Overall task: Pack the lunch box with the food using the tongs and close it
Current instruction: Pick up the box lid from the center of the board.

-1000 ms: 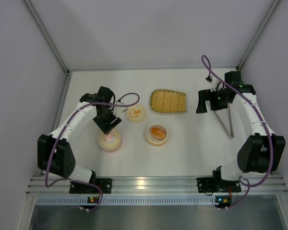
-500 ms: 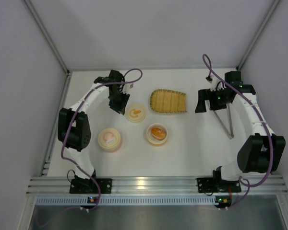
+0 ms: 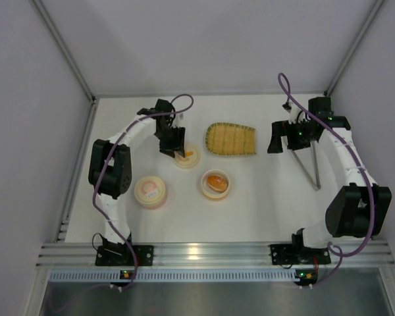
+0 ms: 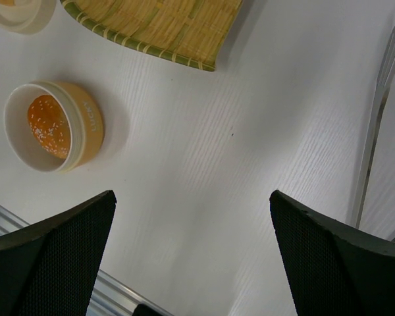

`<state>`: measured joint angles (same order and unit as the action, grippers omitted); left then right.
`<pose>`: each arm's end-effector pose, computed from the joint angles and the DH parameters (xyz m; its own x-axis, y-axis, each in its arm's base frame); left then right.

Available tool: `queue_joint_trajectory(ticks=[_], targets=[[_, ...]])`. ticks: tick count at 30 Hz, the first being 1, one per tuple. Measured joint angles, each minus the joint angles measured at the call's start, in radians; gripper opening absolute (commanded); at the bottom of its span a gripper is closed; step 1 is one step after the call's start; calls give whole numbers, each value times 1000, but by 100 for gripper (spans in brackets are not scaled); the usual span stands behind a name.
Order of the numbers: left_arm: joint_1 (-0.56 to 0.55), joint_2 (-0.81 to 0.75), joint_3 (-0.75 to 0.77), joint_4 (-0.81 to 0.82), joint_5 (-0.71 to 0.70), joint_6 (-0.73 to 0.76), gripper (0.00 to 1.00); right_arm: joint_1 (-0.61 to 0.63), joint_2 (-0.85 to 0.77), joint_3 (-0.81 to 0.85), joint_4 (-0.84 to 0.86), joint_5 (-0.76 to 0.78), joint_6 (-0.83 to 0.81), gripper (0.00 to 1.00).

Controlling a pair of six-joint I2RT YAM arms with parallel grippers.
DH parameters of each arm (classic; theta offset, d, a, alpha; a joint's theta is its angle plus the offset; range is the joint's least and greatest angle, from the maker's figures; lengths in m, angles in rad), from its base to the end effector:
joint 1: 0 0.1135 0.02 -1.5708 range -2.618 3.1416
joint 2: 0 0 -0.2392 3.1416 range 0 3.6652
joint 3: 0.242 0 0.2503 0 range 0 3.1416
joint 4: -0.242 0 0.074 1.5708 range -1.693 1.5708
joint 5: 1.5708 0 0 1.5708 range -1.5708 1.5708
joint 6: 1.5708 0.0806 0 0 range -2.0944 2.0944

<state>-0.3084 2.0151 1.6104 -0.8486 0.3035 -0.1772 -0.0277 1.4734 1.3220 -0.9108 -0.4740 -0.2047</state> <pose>0.3899 -0.1495 0.1456 -0.9578 0.1286 -0.2573 0.2131 0.9180 -0.3345 0.3179 0.0280 0.2469 -0.8147 -0.1583 -0.5578 -0.3709 0.8818 0.2914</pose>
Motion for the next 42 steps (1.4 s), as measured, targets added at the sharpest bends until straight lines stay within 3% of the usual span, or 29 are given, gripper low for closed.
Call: queue_joint_trajectory(ticks=[1,4,18,28,32,42], targets=[[1,6,0,6,6,-11,61,0,0,0,3,0,0,99],[6,25,0,21,20,-42,63,2,0,0,6,0,0,100],[8,106,49,57,-71,-237,67,6,1,0,6,2,-1,99],[5,110,63,56,-145,-201,71,6,2,0,6,10,-3,99],[18,103,43,64,-72,-168,70,6,5,0,7,8,-3,99],[27,112,45,54,-59,-116,50,6,9,0,7,9,-3,99]])
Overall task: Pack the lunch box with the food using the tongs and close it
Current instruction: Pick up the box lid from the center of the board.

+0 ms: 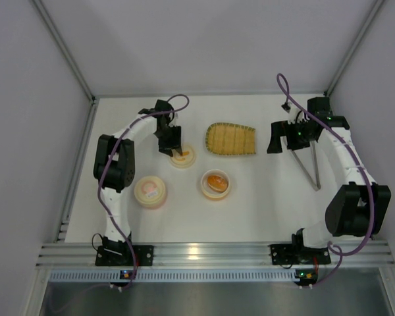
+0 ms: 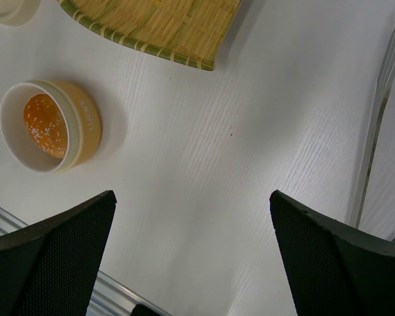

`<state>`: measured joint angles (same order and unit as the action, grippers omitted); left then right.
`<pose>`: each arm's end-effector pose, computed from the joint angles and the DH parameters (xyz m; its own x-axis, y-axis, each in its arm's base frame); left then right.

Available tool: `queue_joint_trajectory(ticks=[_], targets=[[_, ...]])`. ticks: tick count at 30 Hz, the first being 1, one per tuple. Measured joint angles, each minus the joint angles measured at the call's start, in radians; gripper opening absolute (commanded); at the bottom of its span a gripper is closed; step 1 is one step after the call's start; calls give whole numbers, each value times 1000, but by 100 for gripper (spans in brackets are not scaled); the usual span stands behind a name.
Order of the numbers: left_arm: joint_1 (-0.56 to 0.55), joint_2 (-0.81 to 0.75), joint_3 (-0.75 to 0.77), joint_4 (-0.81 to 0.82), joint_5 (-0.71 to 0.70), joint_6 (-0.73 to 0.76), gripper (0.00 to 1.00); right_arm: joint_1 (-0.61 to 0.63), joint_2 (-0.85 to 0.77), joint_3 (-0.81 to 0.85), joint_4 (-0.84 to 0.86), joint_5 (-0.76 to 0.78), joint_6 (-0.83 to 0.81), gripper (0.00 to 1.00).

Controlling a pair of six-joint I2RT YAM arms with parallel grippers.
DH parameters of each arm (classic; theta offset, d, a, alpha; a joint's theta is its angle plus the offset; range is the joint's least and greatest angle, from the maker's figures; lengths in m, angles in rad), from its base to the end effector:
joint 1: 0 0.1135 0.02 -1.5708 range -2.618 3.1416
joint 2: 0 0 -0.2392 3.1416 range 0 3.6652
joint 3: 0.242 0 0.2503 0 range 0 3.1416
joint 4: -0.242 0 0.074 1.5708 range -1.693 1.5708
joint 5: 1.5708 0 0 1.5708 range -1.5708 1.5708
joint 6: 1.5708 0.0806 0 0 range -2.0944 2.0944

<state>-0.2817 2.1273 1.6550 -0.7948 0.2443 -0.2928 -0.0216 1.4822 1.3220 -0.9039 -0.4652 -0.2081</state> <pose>0.4130 -0.1398 0.1142 -0.9755 -0.0092 -0.2197 0.0602 0.9497 -0.3073 0.3199 0.0293 0.2445 -0.8143 -0.1671 -0.5559 -0.3747 0.8828 0.2835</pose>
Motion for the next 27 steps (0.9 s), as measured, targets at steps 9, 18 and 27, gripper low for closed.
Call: queue_joint_trajectory(ticks=[9,18,27], targets=[[4,24,17,-8,47,23,12,19,6,0,2,2,-3,99],[3,26,24,-16,50,66,0,215,48,-9,31,28,-15,95],[0,-4,-16,-11,24,143,9,290,123,49,56,37,20,95]])
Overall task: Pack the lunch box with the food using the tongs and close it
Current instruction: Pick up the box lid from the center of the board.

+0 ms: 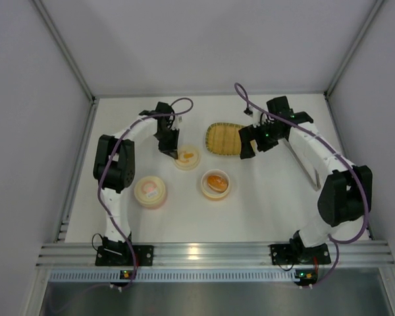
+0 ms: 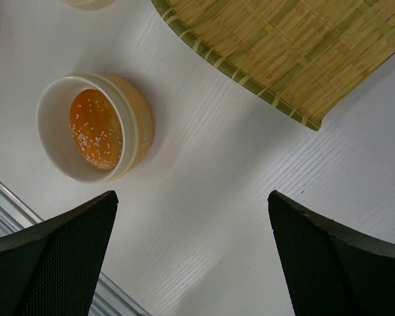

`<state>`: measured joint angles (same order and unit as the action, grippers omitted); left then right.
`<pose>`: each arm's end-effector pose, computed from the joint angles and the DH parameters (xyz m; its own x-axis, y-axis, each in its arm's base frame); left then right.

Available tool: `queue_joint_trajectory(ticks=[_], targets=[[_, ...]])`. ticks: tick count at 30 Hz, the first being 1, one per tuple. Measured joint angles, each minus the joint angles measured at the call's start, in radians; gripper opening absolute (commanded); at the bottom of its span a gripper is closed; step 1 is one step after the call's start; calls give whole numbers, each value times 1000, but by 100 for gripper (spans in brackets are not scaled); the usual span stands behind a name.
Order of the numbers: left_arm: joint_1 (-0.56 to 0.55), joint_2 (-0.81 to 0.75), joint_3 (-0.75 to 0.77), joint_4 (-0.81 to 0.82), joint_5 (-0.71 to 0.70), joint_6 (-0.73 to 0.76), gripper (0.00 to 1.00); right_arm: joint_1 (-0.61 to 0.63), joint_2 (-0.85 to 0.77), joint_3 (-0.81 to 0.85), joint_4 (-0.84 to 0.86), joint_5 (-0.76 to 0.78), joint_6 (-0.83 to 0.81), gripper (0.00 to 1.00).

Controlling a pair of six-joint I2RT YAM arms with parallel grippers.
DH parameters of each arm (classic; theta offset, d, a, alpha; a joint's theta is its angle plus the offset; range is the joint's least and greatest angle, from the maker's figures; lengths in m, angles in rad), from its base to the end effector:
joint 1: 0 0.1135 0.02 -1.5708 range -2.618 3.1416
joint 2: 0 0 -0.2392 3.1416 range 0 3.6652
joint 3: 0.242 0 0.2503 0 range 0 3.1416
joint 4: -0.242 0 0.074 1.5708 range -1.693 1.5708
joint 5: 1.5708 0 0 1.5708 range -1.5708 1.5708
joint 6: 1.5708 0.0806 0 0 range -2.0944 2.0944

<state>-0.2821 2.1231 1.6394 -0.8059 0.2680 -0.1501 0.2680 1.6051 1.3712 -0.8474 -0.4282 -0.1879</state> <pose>0.4077 -0.1404 0.1115 -0.9631 0.1290 -0.2363 0.1972 0.9355 -0.2930 0.3265 0.1244 0.2246 -0.7559 -0.3838 -0.5304 -0.5806 0.7674 0.2722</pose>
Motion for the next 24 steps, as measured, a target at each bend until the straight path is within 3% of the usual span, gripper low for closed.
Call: queue_joint_trajectory(ticks=[7,11,24], targets=[[15,-35,-26,-32,-16,12,24,64,10,17,79,6,55,89],[36,-36,-27,-50,-15,15,22,110,28,31,157,8,129,80],[79,-36,-24,-89,8,48,23,305,320,182,309,-22,380,69]])
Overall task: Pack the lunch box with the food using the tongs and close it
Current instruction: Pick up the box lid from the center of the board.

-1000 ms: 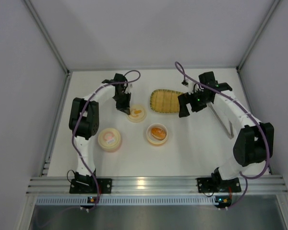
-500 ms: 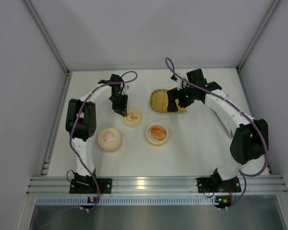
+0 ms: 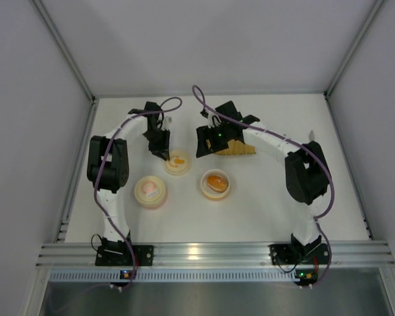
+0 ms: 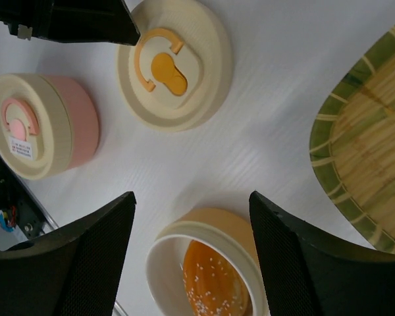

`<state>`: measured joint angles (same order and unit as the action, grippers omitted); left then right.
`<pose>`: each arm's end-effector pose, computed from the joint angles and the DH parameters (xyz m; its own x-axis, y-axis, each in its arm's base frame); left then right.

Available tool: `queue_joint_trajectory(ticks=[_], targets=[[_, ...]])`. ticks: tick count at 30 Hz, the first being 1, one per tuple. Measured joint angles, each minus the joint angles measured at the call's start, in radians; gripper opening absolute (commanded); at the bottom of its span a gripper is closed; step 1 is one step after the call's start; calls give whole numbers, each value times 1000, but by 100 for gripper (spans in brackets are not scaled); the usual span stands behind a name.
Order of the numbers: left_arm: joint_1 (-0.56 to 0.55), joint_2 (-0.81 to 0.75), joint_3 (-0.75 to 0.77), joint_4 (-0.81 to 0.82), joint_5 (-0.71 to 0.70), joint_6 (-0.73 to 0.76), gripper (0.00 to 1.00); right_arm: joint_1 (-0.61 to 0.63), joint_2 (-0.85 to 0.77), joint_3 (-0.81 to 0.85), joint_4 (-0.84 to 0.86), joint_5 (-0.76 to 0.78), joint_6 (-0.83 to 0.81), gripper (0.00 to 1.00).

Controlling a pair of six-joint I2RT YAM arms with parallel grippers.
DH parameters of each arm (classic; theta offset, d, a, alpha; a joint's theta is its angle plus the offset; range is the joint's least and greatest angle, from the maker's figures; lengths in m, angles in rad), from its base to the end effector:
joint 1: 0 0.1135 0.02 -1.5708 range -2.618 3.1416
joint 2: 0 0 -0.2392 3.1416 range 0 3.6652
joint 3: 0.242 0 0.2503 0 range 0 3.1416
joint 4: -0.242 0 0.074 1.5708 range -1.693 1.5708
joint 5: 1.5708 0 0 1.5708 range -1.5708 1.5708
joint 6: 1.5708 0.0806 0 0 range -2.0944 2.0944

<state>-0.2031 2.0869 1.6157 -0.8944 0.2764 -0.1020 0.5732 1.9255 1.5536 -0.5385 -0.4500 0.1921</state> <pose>0.3998 -0.1048 0.1163 -0.9792 0.1017 -0.1755 0.1496 0.9463 -0.2865 0.3517 0.2687 0.1896 -0.7874 -0.3036 -0.5366 -0.5727 0.6824 0.4543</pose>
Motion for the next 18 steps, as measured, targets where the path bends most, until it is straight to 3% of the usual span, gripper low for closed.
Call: queue_joint_trajectory(ticks=[18], targets=[[40,-2,-18,4,158,-48,23,116,148,90,104,116,205,54]])
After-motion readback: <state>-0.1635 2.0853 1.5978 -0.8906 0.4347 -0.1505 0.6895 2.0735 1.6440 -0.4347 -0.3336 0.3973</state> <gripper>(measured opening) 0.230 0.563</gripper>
